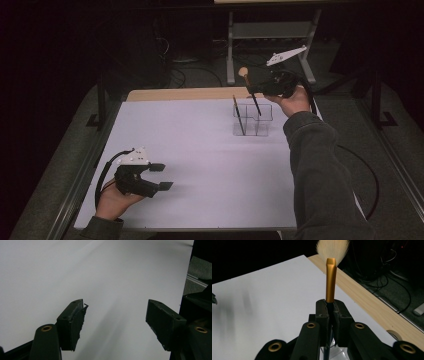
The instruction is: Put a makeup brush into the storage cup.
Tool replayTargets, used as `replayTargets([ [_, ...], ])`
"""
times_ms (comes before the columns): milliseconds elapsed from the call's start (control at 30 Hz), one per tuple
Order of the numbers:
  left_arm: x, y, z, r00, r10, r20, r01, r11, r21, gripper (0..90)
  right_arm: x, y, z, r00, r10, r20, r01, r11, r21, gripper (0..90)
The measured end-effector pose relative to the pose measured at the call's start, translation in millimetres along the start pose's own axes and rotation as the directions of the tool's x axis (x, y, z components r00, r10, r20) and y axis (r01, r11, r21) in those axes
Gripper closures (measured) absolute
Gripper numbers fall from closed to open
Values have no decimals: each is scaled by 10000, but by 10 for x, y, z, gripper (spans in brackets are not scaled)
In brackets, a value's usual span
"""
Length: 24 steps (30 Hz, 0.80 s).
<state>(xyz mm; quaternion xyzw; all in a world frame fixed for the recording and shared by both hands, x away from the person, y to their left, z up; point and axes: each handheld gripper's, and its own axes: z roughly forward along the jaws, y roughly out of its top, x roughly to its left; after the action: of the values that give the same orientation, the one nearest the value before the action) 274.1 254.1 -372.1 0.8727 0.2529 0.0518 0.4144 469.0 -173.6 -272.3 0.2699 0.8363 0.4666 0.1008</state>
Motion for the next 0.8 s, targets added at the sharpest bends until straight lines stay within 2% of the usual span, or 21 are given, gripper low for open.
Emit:
replayTargets([
  [300, 3, 1, -7, 10000, 10, 31, -10, 10000, -75, 300, -49, 26, 60, 9998, 97, 174, -95, 9999, -145, 828],
  [367, 13, 2, -14, 9999, 115, 18, -115, 9999, 18, 299, -63, 16, 82, 9996, 109, 269, -106, 9999, -104, 828],
  [500, 5, -4, -13, 10000, -33, 43, 33, 10000, -81, 296, -81, 7, 122, 9993, 230, 300, -227, 9997, -105, 828],
  [800, 7, -4, -9, 10000, -14, 57, 15, 9999, -106, 295, -115, -19, 205, 9986, 271, 457, -265, 9996, -132, 828],
])
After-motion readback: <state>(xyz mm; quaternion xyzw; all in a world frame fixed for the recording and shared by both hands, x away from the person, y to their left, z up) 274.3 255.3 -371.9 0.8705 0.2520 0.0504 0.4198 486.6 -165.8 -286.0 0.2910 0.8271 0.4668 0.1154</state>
